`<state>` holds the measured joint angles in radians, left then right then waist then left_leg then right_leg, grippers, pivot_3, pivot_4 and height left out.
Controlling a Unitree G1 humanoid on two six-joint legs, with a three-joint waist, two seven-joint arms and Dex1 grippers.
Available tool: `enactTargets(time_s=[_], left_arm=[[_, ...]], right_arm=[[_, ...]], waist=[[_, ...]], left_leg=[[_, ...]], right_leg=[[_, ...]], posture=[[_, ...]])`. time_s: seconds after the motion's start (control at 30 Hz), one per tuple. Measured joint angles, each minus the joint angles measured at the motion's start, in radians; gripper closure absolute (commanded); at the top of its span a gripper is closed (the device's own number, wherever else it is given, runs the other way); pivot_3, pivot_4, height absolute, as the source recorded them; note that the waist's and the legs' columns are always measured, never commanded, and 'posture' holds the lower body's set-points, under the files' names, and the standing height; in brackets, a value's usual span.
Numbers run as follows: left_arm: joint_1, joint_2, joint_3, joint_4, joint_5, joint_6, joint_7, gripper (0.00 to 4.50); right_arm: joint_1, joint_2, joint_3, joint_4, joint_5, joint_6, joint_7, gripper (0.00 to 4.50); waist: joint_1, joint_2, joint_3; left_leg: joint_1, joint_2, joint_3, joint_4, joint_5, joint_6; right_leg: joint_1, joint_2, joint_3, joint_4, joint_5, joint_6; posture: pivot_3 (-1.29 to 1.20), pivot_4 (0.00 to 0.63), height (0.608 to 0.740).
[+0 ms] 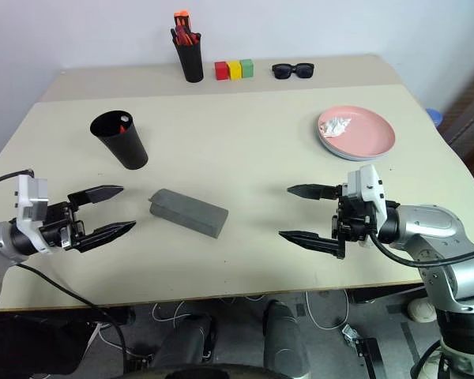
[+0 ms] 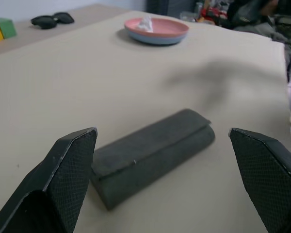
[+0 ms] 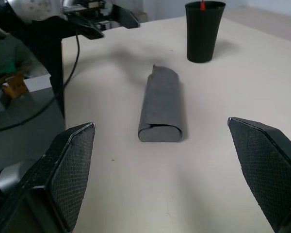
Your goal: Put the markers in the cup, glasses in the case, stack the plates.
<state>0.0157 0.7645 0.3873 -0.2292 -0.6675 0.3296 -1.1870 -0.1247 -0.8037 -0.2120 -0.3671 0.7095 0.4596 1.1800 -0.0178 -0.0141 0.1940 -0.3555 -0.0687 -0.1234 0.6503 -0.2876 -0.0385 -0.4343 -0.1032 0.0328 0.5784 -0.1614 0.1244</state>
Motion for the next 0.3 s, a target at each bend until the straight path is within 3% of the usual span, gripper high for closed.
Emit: enactTargets(time_s=[0.3], left_arm=[[-0.015, -0.037, -0.039, -0.03, -0.001, 0.013, 0.04, 0.0]], right_arm=[[0.053, -0.012, -0.009, -0.012, 0.001, -0.003, -0.029, 0.04]], waist=[[0.007, 0.0, 0.0]], left_leg=[[0.0, 0.0, 0.0, 0.0, 0.0, 0.0]], right_leg=[[0.0, 0.0, 0.0, 0.0, 0.0, 0.0]], posture=[[0.0, 0.15, 0.74]])
